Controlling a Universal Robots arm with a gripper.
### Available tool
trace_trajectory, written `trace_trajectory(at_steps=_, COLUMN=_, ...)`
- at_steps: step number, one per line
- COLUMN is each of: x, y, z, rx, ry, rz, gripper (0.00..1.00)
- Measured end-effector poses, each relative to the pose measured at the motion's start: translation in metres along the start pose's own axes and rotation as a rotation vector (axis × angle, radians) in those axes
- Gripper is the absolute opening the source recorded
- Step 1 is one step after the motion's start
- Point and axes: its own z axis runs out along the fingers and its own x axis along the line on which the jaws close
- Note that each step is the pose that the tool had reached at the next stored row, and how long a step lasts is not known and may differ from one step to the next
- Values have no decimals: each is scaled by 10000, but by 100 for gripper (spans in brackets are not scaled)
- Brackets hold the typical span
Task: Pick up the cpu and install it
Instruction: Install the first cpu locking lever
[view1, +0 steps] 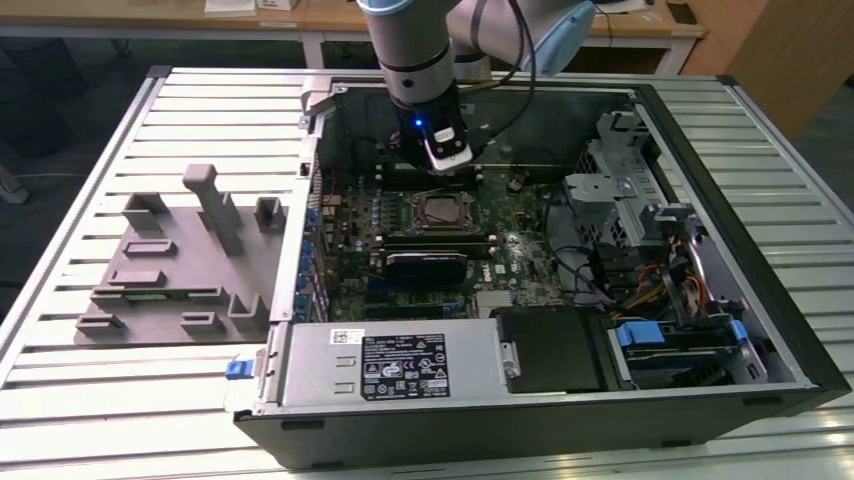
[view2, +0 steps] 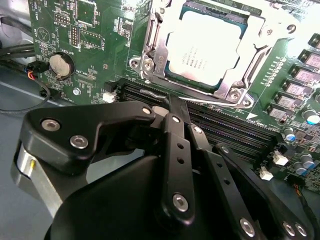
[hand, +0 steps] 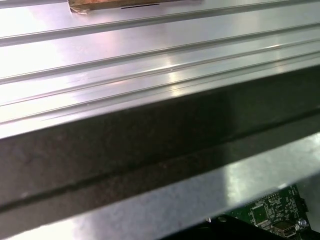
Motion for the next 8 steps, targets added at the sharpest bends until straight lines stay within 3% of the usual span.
trace_trajectory(at_steps=8, x=4, y=-4, z=21, rx=-10, ry=-29, rz=-3, gripper=11)
